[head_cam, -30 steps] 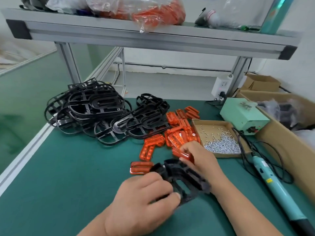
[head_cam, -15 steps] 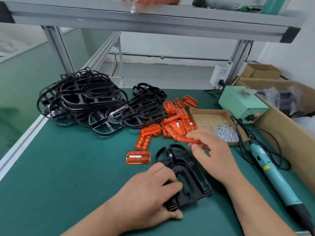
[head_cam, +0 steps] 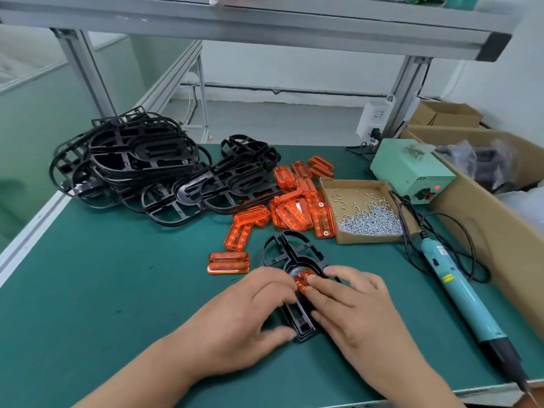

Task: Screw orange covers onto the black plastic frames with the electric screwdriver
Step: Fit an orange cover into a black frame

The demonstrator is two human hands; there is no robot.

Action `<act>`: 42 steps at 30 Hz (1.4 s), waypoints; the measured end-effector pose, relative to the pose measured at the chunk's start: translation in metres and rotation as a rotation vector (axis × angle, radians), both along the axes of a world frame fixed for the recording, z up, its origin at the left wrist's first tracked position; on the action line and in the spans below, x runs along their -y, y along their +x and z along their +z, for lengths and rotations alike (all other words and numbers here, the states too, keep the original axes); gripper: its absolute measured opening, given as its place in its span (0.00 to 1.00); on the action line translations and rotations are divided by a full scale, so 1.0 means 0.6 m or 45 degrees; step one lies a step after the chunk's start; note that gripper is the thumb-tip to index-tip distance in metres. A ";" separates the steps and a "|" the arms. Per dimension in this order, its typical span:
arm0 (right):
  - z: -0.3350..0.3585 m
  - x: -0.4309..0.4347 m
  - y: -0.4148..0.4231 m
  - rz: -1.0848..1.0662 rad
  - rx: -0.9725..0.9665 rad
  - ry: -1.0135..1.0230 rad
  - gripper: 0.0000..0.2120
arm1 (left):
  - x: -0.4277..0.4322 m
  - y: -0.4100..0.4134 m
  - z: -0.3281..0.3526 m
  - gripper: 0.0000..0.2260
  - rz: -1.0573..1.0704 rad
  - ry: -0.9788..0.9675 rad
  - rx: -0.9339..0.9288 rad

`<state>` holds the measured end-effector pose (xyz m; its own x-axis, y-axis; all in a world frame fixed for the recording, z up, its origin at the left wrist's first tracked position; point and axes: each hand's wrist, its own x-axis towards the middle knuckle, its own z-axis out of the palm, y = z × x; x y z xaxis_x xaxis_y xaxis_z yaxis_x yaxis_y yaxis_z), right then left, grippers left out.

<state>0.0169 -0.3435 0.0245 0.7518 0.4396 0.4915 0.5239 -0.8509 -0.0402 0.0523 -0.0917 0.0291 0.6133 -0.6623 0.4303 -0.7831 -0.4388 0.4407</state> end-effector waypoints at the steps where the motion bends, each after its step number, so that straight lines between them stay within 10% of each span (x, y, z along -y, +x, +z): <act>1: -0.003 -0.002 -0.003 0.007 0.006 -0.033 0.17 | -0.001 0.003 -0.001 0.20 0.025 0.003 0.012; 7: -0.009 0.000 -0.009 0.020 -0.047 -0.025 0.19 | -0.002 0.025 -0.004 0.36 0.239 0.174 -0.018; 26: -0.004 -0.021 -0.015 -0.090 -0.087 -0.040 0.16 | -0.003 0.030 -0.010 0.24 0.140 0.102 -0.070; 33: 0.005 -0.009 -0.011 -0.079 -0.249 0.401 0.13 | -0.007 0.027 -0.010 0.21 0.191 0.076 -0.112; 42: 0.032 -0.020 0.058 -0.392 -0.743 0.266 0.42 | 0.006 0.029 -0.010 0.34 0.517 0.158 -0.164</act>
